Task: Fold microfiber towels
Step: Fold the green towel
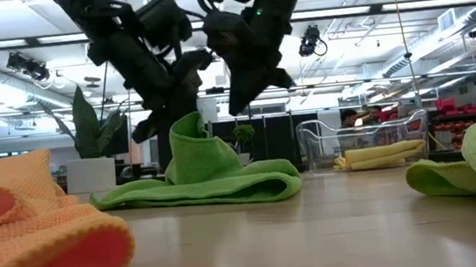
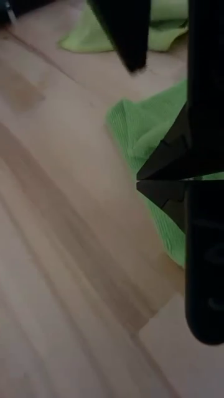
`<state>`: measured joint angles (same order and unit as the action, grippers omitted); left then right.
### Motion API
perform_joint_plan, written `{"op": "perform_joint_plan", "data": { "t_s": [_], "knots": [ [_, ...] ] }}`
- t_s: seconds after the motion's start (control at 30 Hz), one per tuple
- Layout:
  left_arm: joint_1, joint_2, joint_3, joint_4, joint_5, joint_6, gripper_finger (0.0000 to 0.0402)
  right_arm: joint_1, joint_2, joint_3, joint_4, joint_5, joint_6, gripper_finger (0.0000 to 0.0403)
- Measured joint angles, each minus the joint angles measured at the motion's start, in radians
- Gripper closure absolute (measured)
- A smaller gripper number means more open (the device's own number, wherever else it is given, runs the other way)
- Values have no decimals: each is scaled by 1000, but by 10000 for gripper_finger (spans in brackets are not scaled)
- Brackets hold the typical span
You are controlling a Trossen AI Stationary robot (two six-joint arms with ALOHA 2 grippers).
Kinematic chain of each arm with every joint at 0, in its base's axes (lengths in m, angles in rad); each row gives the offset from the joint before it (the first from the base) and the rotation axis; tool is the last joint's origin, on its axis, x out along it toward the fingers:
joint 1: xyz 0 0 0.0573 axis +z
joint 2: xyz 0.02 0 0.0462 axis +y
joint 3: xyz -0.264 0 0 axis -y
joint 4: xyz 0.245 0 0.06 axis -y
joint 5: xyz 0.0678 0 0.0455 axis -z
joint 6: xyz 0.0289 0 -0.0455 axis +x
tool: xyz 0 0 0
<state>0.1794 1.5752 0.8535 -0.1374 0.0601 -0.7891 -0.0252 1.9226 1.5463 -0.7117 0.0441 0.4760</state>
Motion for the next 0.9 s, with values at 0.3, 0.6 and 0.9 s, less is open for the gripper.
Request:
{"op": "perform_joint_plan", "data": {
  "t_s": [0.3,0.6,0.9],
  "knots": [
    [-33,15,-1,-19,18,-64,393,-73,-4,-72,99,-132,-34,399],
    [-68,15,-1,-64,22,-62,396,-42,-153,-189,144,-153,-66,401],
    [-133,15,0,-80,75,-40,395,-122,-317,-471,376,-168,107,402]
  ]
}}
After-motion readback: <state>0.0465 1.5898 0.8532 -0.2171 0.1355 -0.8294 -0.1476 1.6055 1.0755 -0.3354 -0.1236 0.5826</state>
